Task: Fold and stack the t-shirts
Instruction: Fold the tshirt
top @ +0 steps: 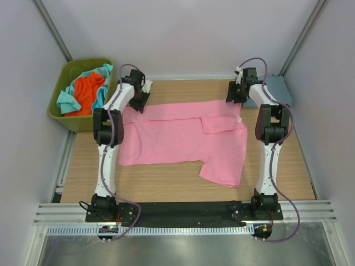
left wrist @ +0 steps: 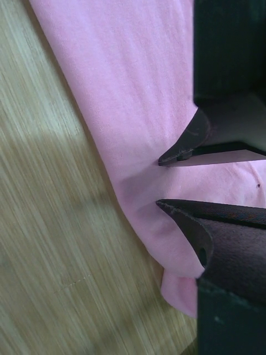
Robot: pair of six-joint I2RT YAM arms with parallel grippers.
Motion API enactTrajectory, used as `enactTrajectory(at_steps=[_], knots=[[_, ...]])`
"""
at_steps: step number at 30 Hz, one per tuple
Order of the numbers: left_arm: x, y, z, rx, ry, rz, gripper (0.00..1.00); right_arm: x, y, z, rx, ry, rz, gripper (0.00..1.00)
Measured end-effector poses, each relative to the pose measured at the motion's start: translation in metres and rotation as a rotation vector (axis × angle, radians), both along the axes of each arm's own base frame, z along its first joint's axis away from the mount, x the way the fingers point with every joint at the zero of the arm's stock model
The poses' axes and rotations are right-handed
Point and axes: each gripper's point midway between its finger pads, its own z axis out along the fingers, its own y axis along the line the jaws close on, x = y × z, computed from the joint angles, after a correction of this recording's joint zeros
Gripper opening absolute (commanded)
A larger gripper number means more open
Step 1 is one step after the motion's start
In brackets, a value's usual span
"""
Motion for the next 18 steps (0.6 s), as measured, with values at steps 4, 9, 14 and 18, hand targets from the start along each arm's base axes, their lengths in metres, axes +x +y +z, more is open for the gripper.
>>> enactTrajectory(at_steps=[4,9,14,18], knots=[[0.003,-0.001,0.001,0.019,-0.011,-0.005,0.29,0.004,-0.002,0.001,-0.007,-0.009,-0.002,0.54],[-0.008,-0.002,0.016,0.051,-0.019,-0.015,0.77,-0.007,-0.003,0.012,-0.021,-0.014,0.021,0.59],[-0.034,-0.019,0.106,-0.008,-0.130,-0.023,1.00,-0.042,-0.002,0.085,-0.049,-0.118,0.093,0.61],[-0.066,-0.053,0.215,-0.221,-0.300,-0.073,1.00,-0.086,-0.001,0.171,-0.108,-0.322,0.192,0.65]])
